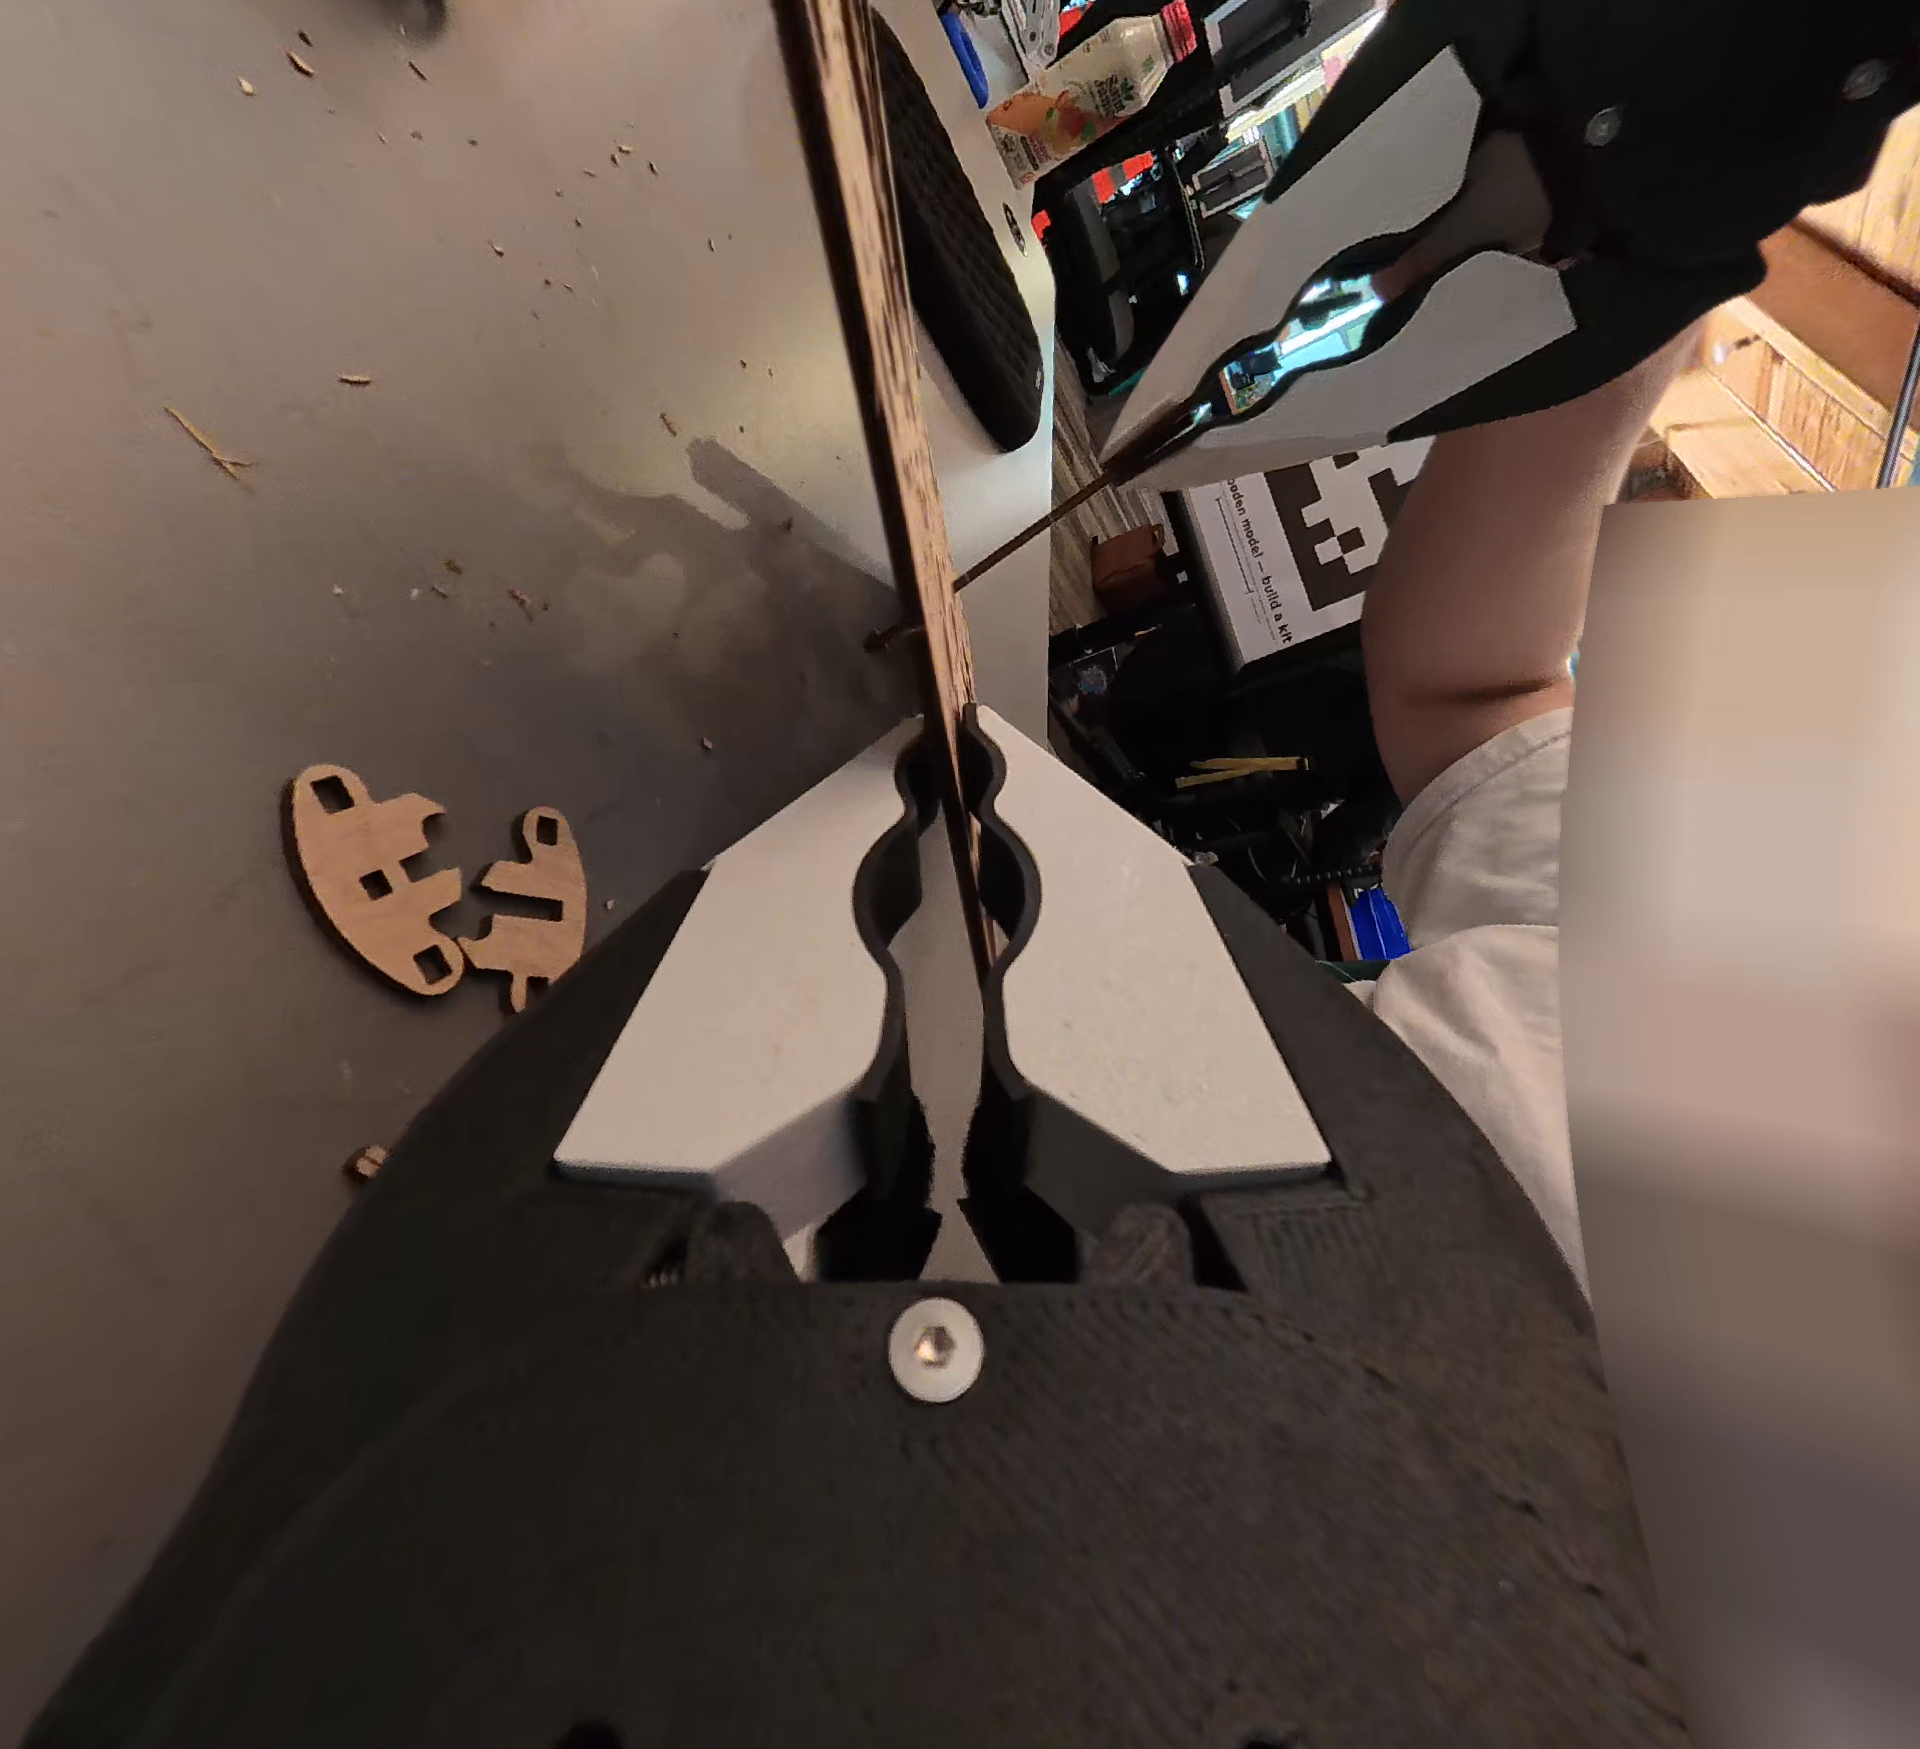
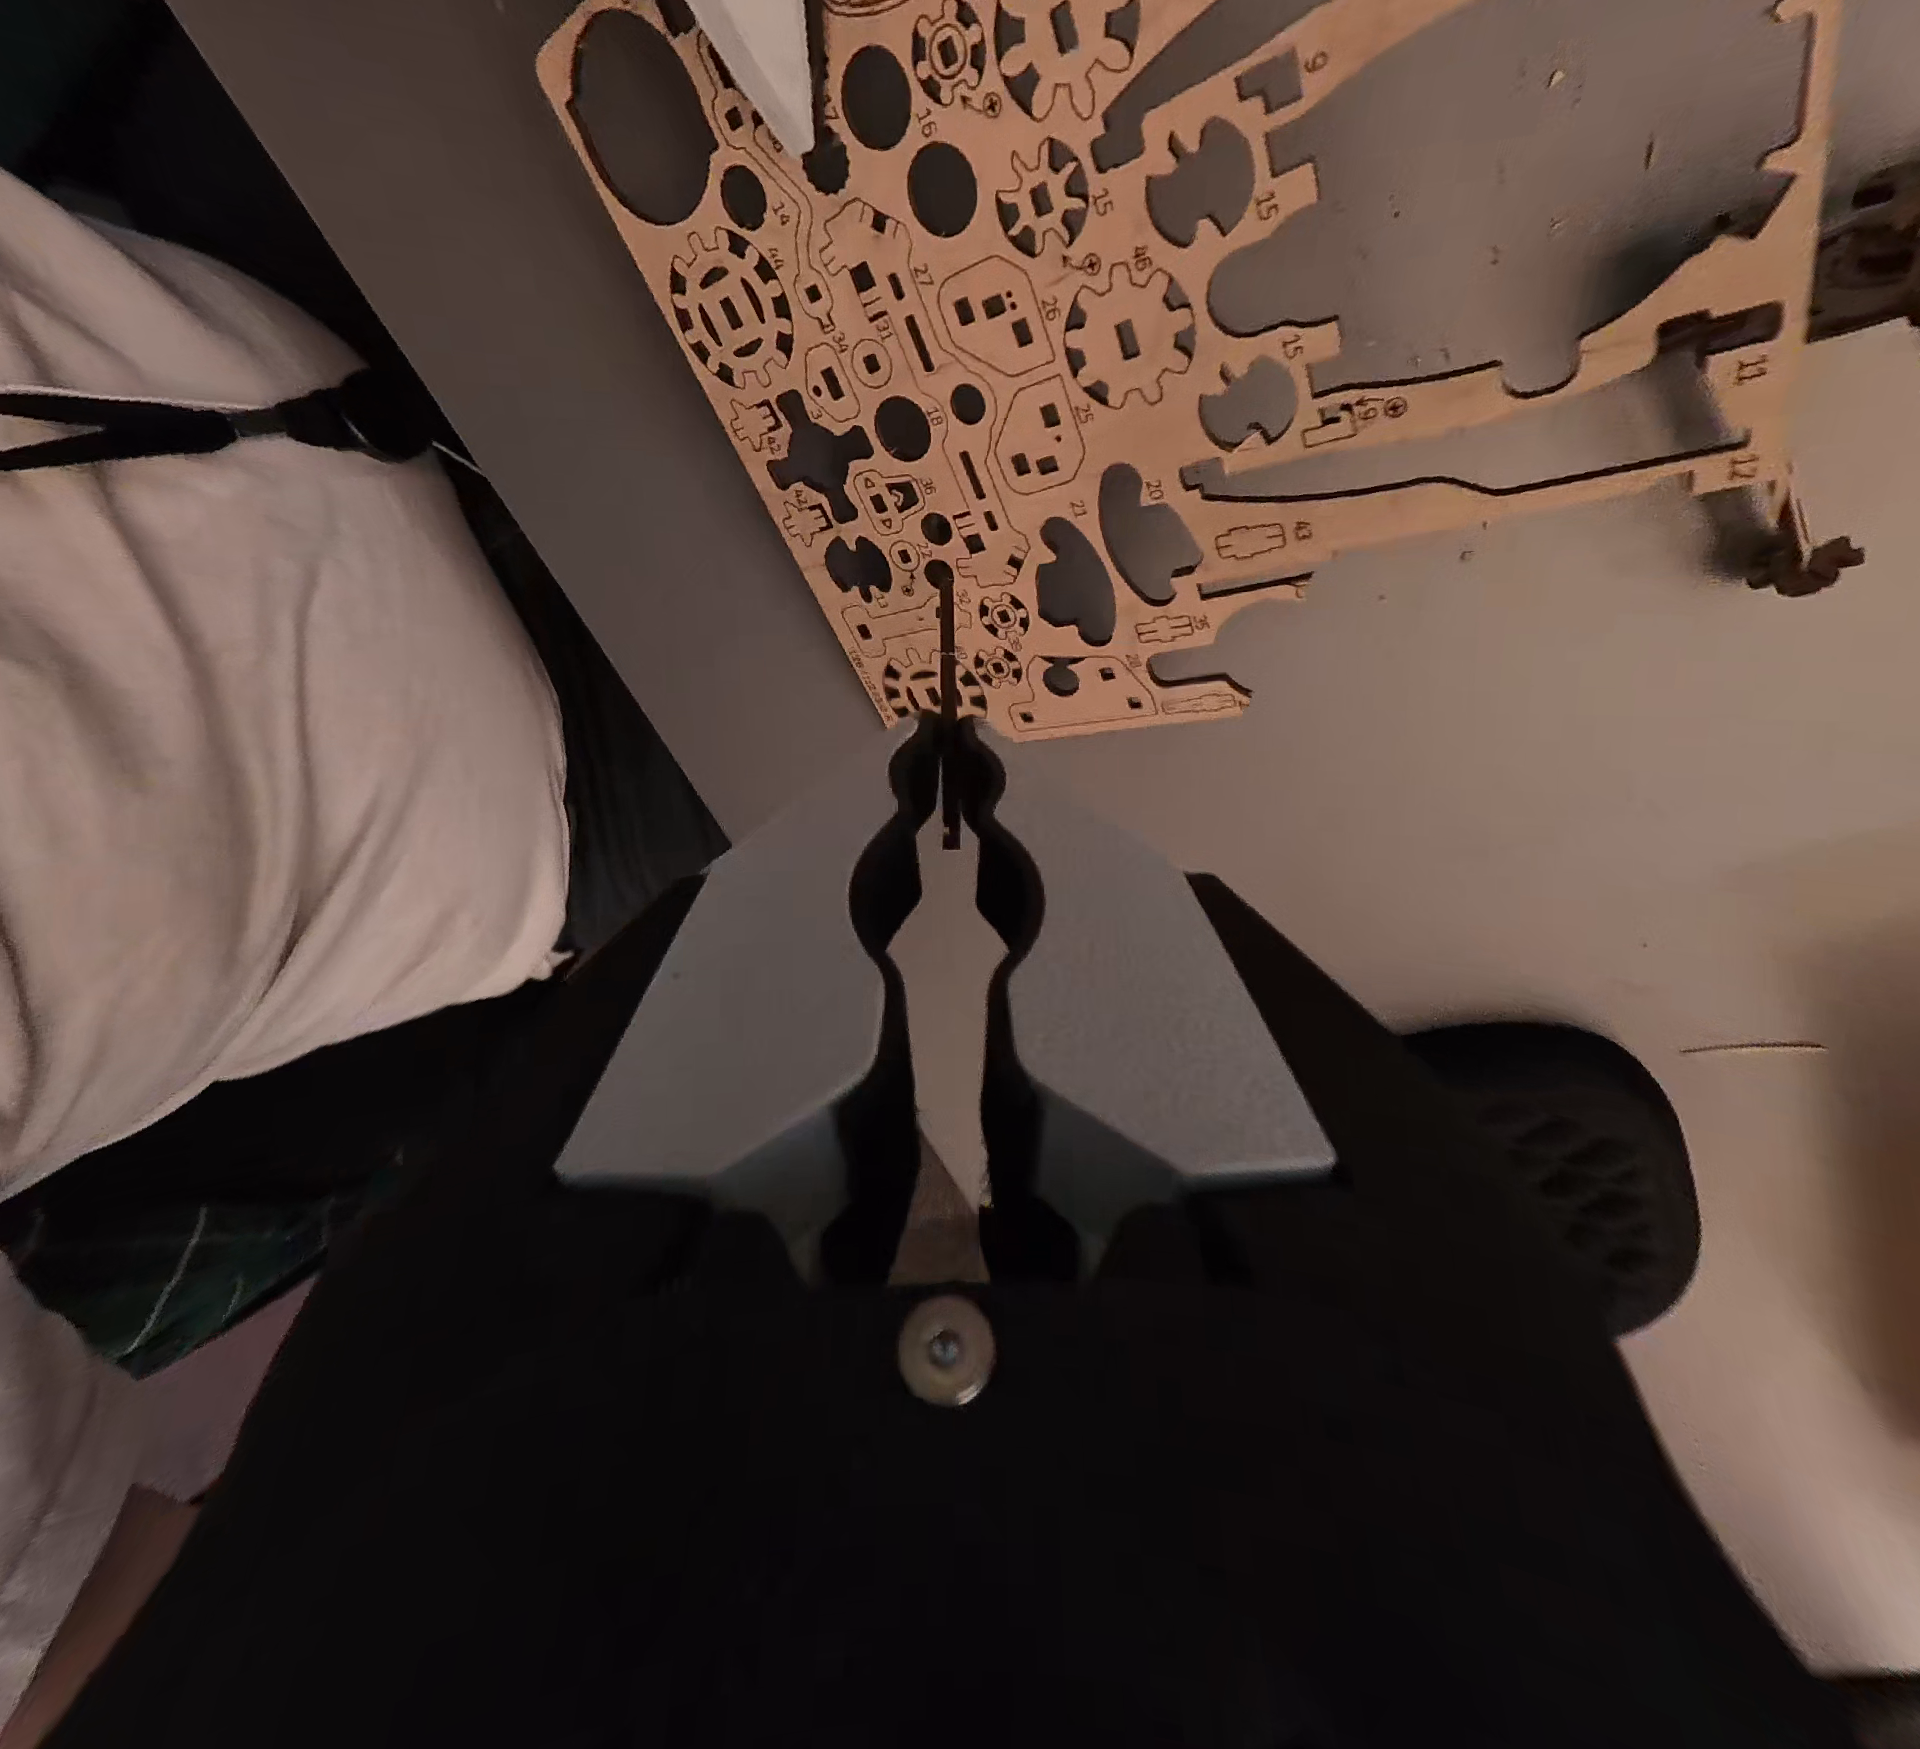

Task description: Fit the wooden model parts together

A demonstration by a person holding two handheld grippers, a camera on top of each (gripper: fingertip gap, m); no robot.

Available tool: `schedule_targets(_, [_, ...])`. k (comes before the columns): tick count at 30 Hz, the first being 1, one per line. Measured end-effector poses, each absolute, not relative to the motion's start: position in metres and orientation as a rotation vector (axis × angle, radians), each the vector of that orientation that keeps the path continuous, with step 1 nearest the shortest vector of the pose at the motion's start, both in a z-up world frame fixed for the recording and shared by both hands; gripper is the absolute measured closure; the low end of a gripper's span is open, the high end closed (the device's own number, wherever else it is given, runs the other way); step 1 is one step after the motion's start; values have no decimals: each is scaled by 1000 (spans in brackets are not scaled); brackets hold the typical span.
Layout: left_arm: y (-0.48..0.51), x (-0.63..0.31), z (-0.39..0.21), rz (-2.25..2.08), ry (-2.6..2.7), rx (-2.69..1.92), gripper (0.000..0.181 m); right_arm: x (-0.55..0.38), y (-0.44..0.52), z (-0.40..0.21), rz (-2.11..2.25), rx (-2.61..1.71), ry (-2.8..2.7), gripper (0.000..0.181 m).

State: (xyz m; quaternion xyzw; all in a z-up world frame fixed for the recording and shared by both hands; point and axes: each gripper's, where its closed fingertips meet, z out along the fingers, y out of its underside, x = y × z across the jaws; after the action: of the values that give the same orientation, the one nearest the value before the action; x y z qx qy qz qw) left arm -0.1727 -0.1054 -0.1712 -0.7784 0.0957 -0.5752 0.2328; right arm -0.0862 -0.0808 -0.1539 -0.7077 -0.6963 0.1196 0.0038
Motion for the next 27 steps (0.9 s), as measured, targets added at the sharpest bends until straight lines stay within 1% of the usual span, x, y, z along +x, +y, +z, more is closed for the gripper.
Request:
schedule_targets(10, [-104,-173,-171,-1582,253,-2133,180,-73,-82,-163,619,-2006,-2052,180])
schedule_targets(18, [-104,-174,-170,-1584,247,-2126,179,-70,-84,-173,628,-1956,-2028,174])
schedule_targets(21, [-103,-175,-168,-1590,242,-2112,179,-71,-83,-174,605,-1920,-2015,178])
schedule_targets(25, [-102,-176,-163,-1605,240,-2076,180,-68,-87,-183,558,-1929,-2042,178])
schedule_targets(27, [-102,-175,-162,-1599,256,-2075,179,-68,-87,-184,521,-1902,-2040,181])
